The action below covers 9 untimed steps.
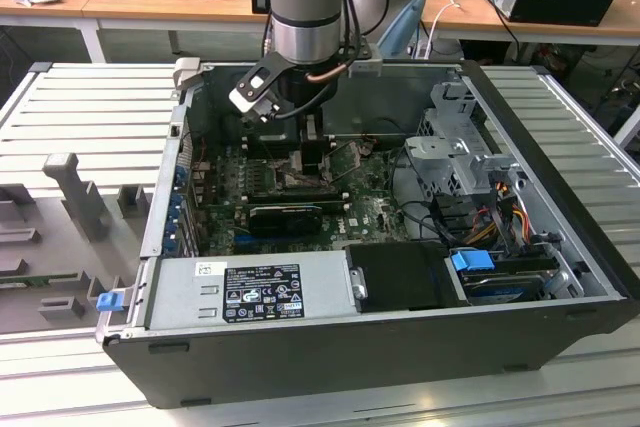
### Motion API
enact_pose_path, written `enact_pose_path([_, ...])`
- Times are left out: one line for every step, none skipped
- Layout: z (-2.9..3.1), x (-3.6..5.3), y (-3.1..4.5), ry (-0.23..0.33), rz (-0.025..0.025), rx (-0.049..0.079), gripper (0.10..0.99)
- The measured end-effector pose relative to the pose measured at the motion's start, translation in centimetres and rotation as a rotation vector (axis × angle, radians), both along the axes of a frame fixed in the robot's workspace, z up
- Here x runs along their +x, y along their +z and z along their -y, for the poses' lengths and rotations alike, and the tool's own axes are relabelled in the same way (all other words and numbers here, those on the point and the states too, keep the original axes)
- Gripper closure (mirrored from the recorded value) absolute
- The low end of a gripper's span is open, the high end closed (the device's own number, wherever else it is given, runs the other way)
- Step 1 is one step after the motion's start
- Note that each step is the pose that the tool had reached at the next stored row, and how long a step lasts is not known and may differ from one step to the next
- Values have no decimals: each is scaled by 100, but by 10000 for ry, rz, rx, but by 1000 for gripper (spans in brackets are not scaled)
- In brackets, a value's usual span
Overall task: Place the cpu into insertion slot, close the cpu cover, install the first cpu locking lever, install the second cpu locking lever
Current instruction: 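Place the cpu into insertion slot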
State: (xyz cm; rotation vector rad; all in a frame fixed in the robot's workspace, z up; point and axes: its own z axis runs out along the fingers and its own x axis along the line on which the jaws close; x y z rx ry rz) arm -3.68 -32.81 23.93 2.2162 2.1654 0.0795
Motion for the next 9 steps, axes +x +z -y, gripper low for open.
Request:
enact_pose_path([-6,-1,-4,0,1,1,557])
enact_pose_path([-11,-2,-8,0,1,0,557])
enact_pose_path([-22,-2,-18,0,1,1,557])
enact_pose_path([-28,-2,-24,1,1,1,557])
enact_pose_path([-35,-2,-31,0,1,1,557])
enact_pose_path([-46,-3,-40,0,0,0,557])
enact_pose_path([-56,-3,-46,0,0,0,557])
enact_pose_path([-65,-3,-52,0,1,0,557])
enact_pose_path([-76,-3,-64,1,1,1,557])
